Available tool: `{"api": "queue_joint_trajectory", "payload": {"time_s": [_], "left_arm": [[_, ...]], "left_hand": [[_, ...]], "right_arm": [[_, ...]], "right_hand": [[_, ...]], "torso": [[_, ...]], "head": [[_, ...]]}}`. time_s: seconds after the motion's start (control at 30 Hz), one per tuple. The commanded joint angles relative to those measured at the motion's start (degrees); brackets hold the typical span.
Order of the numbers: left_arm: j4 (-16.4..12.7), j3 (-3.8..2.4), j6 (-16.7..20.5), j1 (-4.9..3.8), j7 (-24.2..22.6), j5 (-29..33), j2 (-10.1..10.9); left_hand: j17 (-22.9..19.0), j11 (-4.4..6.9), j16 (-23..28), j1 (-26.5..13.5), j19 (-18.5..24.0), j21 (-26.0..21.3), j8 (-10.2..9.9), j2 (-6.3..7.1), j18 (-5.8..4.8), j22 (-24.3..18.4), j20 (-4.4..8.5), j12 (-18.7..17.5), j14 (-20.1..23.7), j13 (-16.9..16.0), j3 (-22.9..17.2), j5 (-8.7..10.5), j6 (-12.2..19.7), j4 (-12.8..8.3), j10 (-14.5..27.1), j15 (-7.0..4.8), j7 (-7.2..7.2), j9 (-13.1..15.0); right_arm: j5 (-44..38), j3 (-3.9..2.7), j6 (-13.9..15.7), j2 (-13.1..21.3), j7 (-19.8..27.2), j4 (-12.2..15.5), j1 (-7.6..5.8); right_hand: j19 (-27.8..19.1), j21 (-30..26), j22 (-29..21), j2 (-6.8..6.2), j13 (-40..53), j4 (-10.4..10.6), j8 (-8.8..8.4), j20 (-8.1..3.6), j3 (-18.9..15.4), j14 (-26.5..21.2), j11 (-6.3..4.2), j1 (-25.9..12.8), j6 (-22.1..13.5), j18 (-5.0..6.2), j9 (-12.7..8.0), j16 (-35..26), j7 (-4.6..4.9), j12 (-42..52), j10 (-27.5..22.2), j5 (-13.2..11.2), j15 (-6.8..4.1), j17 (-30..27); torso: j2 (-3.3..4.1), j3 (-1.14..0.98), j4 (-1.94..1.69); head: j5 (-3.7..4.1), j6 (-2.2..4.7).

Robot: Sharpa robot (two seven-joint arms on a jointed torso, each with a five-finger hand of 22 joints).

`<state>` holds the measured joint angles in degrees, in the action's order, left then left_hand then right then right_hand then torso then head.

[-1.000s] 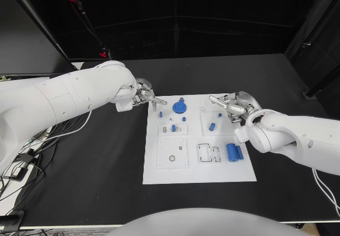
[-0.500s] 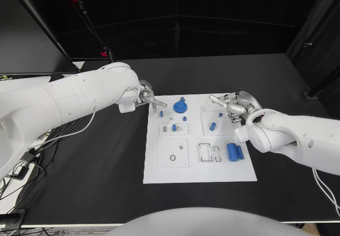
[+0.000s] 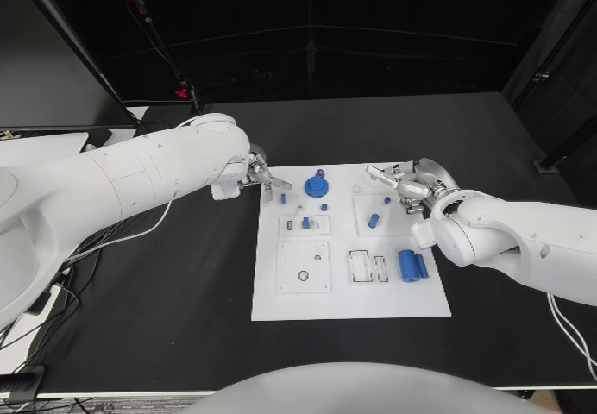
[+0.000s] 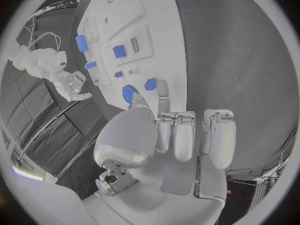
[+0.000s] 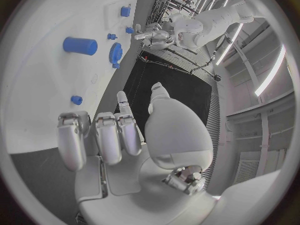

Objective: Assemble the parts on the task board

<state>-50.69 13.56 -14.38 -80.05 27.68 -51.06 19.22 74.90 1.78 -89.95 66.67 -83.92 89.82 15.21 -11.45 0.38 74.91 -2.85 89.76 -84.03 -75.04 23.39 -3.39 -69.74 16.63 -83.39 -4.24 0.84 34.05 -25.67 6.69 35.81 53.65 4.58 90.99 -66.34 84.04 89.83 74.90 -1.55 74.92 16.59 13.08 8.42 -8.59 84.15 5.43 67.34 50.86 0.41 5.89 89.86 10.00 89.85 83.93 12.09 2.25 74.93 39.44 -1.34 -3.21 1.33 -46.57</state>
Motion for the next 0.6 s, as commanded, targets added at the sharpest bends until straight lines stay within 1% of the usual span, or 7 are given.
{"api": "queue_joint_trajectory", "payload": {"time_s": [0.03, 0.17, 0.23, 0.27, 0.37, 0.47, 0.6], "left_arm": [[0.23, -0.04, -0.29, 0.06, 0.96, -1.01, -0.22], [0.46, -0.04, -0.84, 0.24, 0.18, 0.00, -0.37], [0.57, -0.04, -0.85, 0.31, -0.24, 0.48, -0.45], [0.61, -0.04, -0.89, 0.35, -0.40, 0.62, -0.49], [0.74, -0.04, -0.97, 0.43, -0.83, 0.93, -0.64], [0.80, -0.04, -0.92, 0.49, -1.31, 1.10, -0.79], [0.90, -0.04, -1.11, 0.54, -1.57, 1.64, -1.07]], "left_hand": [[15.10, 0.46, -0.05, 0.13, -6.08, 0.18, 0.00, -0.44, -0.38, 15.09, 0.37, 0.24, -5.97, -14.96, -0.40, 0.41, 0.39, -0.12, -6.61, -0.22, 0.19, 0.56], [15.10, 0.07, -0.05, 0.61, -6.08, 0.18, 2.58, -0.34, -0.38, 15.09, 0.18, 0.24, -5.97, -14.96, -0.28, 0.55, 3.75, -0.03, -6.61, 0.07, 0.56, 5.14], [15.10, -0.33, -0.05, 0.48, -6.08, 0.18, 4.25, -0.12, -0.38, 15.09, 0.01, 0.24, -5.97, -14.96, -0.05, 0.47, 7.05, -0.08, -6.61, 0.37, 1.03, 8.06], [15.10, -0.45, -0.05, 0.33, -6.08, 0.18, 5.77, -0.12, -0.38, 15.09, -0.19, 0.24, -5.97, -14.96, 0.00, 0.43, 9.29, 0.01, -6.61, 0.75, 1.56, 10.23], [15.10, -0.86, -0.05, -0.04, -6.08, 0.18, 8.59, 0.15, -0.38, 15.09, -0.54, 0.24, -5.97, -14.96, 0.23, 0.54, 11.73, -0.20, -6.61, 0.94, 1.58, 13.56], [15.10, -1.01, -0.05, -0.33, -6.08, 0.18, 10.64, 0.49, -0.38, 15.09, -0.71, 0.24, -5.97, -14.96, 0.41, 0.53, 13.61, -0.08, -6.61, 1.05, 1.72, 15.91], [15.10, -1.09, -0.05, -0.33, -6.08, 0.18, 12.16, 0.68, -0.38, 15.09, -0.80, 0.24, -5.97, -14.96, 0.39, 0.53, 14.94, -0.10, -6.61, 1.12, 1.80, 17.56]], "right_arm": [[0.00, -0.02, -0.32, -0.07, 0.24, 0.06, -0.07], [0.00, -0.02, -0.34, -0.12, 0.22, 0.06, -0.07], [0.00, -0.02, -0.36, -0.15, 0.22, 0.05, -0.07], [0.00, -0.02, -0.36, -0.17, 0.22, 0.04, -0.07], [0.00, -0.02, -0.33, -0.23, 0.20, 0.00, -0.07], [0.00, -0.02, -0.31, -0.26, 0.18, -0.04, -0.08], [-0.01, -0.02, -0.28, -0.30, 0.14, -0.12, -0.08]], "right_hand": [[5.72, -0.09, 14.97, 0.50, 15.08, -0.04, 0.18, 0.28, -0.42, 5.85, 0.34, -0.13, -0.35, -0.32, 0.07, 0.14, -0.07, 0.15, 6.07, 0.14, 0.18, 15.07], [5.72, -0.09, 14.97, 0.50, 15.08, -0.04, 0.18, 0.28, -0.42, 5.85, 0.34, -0.13, -0.35, -0.32, 0.07, 0.14, -0.07, 0.15, 6.07, 0.14, 0.18, 15.07], [5.67, -0.15, 14.94, 0.50, 15.08, -0.02, 0.27, 0.28, -0.49, 5.85, 0.33, -0.14, -0.34, -0.30, 0.09, 0.14, -0.08, 0.15, 6.07, 0.15, 0.17, 15.07], [5.67, -0.15, 14.94, 0.50, 15.08, -0.02, 0.27, 0.28, -0.49, 5.85, 0.33, -0.14, -0.34, -0.30, 0.09, 0.14, -0.08, 0.15, 6.07, 0.15, 0.17, 15.07], [5.67, -0.15, 14.94, 0.50, 15.08, -0.02, 0.27, 0.28, -0.49, 5.85, 0.33, -0.14, -0.34, -0.30, 0.09, 0.14, -0.08, 0.15, 6.07, 0.15, 0.17, 15.07], [5.69, -0.13, 14.95, 0.50, 15.08, -0.01, 0.29, 0.28, -0.50, 5.85, 0.33, -0.16, -0.34, -0.31, 0.09, 0.14, -0.08, 0.15, 6.07, 0.16, 0.17, 15.07], [5.69, -0.13, 14.95, 0.50, 15.08, -0.01, 0.29, 0.28, -0.50, 5.85, 0.33, -0.16, -0.34, -0.31, 0.09, 0.14, -0.08, 0.15, 6.07, 0.16, 0.17, 15.07]], "torso": [[0.02, -0.02, -0.04], [0.00, -0.01, 0.00], [0.02, 0.00, 0.01], [0.02, 0.00, 0.01], [0.01, 0.02, 0.01], [0.03, 0.01, 0.00], [0.02, 0.02, 0.00]], "head": [[0.03, -0.02], [0.01, -0.15], [0.02, -0.14], [0.02, -0.15], [0.12, -0.19], [0.15, -0.24], [0.23, -0.34]]}}
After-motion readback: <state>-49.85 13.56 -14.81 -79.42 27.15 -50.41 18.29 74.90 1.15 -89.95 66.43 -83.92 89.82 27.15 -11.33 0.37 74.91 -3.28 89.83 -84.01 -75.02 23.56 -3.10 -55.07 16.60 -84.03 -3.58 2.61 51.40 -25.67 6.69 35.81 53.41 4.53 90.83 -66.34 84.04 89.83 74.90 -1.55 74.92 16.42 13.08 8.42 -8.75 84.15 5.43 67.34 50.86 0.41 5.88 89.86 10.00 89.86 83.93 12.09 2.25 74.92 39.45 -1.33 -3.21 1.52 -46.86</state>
